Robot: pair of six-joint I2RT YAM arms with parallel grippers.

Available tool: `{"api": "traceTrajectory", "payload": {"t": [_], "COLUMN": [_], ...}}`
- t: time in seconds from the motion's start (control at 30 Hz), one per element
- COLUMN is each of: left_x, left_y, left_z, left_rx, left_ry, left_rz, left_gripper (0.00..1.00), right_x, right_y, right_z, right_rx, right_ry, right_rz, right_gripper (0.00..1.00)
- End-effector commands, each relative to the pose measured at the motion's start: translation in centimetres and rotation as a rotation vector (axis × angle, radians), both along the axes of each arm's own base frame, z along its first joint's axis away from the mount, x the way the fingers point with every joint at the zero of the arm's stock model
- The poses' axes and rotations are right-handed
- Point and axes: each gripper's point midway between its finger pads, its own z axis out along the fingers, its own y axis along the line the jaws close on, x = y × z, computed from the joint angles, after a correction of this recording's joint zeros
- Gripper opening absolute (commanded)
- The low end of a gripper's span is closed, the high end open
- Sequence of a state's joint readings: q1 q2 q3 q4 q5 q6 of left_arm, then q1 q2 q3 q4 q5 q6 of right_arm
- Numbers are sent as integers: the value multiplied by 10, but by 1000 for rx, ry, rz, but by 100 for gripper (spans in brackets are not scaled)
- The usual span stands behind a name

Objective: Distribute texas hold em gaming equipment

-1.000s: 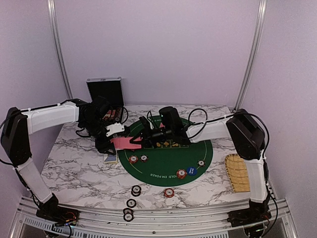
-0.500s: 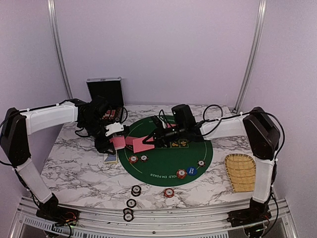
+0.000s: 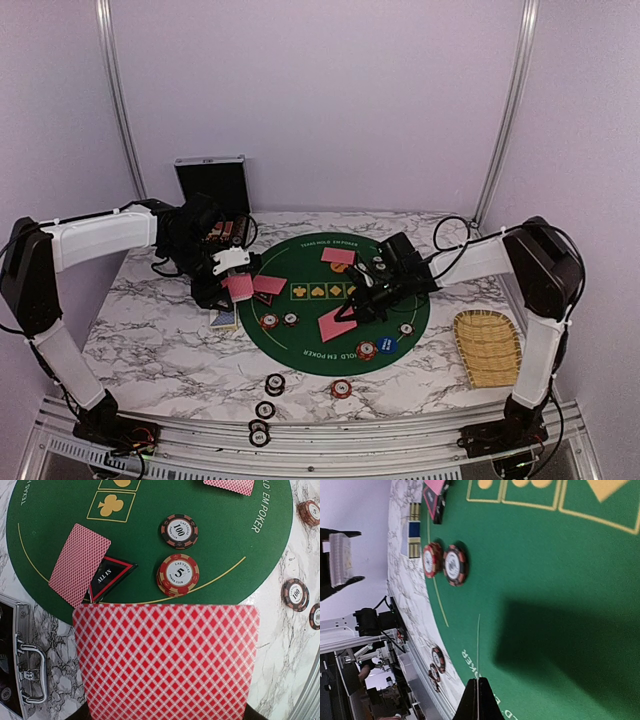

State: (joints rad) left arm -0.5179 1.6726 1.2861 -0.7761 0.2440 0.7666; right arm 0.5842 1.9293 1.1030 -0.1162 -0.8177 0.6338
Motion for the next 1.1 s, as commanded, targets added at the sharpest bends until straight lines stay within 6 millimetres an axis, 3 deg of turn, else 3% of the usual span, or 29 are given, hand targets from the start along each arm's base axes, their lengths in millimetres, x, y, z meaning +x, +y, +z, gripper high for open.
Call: {"api": "traceTrajectory", "payload": {"t": [0.0,0.43,0.6,0.77,0.97,1.07], "left_x": [-5,-10,-12,-12,-12,-11], "left_y": [0,-3,-5,-6,-6,-6], "left_z": [11,11,12,12,13,15], "left_rx": [-28,-30,-34,-34,-33,-33], "left_ry": [-8,6,9,8,4,-1], "left_rz": [-5,-16,-21,-25,-28,-23], "left_gripper": [0,0,0,0,0,0], "right_x": [-2,0,7,14,34,48], "right_y": [-21,-54,-66,-76,-80,-76], "right_z": [0,-19,-21,-14,5,26], "right_rx": [-74,-253,-352,-423,-474,-459], "right_ry": [-56,-98,-151,-196,-267,-316], "right_rz": [9,15,25,21,-18,-64], "right_gripper": [0,2,15,37,55,62]}}
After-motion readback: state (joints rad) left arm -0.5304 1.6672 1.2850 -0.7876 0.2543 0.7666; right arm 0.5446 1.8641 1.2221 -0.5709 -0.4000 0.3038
